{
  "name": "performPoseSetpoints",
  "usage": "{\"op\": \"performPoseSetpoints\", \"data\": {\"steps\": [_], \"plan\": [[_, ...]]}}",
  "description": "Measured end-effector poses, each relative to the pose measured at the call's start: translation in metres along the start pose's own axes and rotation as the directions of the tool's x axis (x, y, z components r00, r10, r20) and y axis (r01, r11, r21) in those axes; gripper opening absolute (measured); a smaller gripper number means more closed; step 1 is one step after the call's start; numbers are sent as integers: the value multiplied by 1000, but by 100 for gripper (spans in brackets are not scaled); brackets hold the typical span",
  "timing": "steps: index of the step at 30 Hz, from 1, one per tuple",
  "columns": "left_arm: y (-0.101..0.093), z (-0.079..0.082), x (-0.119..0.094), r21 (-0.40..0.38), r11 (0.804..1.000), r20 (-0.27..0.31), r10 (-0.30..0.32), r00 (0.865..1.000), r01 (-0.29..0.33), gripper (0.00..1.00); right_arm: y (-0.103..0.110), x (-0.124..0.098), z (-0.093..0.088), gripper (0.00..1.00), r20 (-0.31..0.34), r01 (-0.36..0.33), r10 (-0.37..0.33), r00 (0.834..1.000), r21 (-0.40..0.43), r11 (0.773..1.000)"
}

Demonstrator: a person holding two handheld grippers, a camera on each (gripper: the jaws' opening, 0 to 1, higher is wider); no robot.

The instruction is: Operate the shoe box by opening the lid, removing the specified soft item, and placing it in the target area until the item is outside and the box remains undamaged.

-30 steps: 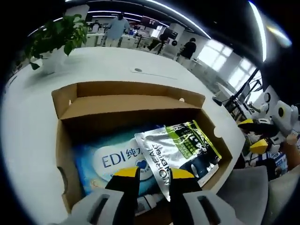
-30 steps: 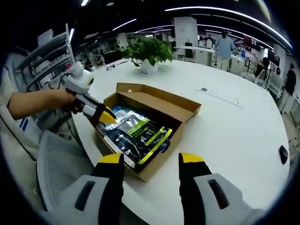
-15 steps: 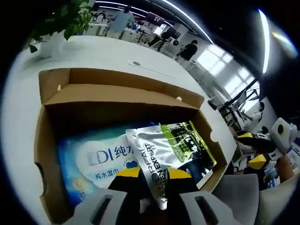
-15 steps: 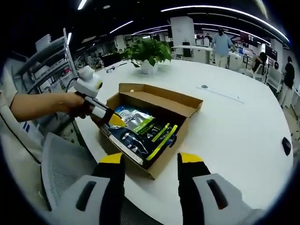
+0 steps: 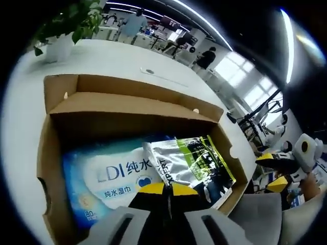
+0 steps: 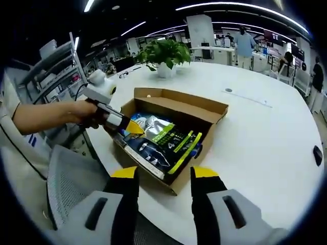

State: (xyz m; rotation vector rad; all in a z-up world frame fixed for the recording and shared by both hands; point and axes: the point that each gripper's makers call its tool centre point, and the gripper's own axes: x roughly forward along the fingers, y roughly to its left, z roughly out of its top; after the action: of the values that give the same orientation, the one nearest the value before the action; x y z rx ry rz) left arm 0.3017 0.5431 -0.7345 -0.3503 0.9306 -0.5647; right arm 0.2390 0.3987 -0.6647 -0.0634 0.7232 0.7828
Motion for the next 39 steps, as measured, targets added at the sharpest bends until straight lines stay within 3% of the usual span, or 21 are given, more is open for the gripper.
{"op": "performPoseSetpoints", "data": {"steps": [22,39], "plan": [[7,8,-26,-9,999,96,40,995,-39,0,12,45,6,33,-68,-58,56,996,-38,998],[13,13,-34,1,999,123,52,991,-53,0,8,77,-4,28,-197,-53,51,979,-10,999]]}}
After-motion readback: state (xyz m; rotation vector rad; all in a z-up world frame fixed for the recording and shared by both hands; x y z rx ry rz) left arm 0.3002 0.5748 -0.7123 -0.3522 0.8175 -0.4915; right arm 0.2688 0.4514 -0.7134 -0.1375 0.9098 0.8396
